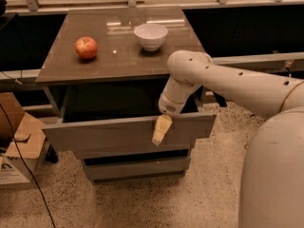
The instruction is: Open top drawer
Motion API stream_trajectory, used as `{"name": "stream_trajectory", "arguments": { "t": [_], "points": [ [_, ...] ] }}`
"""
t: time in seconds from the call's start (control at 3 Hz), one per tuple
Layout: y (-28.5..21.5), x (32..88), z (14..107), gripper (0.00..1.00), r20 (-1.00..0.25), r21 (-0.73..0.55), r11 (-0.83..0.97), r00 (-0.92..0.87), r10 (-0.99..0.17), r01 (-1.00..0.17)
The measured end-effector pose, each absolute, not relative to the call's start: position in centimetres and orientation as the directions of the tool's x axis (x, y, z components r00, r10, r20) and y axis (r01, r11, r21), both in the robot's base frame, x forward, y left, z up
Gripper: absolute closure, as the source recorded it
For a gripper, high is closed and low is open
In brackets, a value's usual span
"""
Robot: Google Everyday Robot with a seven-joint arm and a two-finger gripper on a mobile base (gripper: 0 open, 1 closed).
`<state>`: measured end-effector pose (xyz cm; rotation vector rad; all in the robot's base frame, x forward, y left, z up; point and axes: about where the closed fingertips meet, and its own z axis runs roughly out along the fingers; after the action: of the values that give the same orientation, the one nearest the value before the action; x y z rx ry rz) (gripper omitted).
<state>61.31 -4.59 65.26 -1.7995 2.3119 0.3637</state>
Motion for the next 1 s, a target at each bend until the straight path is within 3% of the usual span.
{"name": "stream_trajectory", "arguments": {
  "t": [0.33,1.0],
  "points": [
    [-6.51,55.71,64.29,0.04,-0.188,0.131,0.187,-0.21,-0.959,-0.973],
    [-6.49,55.84,65.24,0.5,-0.188,0.131,0.187,-0.21,-0.959,-0.973]
  ]
}}
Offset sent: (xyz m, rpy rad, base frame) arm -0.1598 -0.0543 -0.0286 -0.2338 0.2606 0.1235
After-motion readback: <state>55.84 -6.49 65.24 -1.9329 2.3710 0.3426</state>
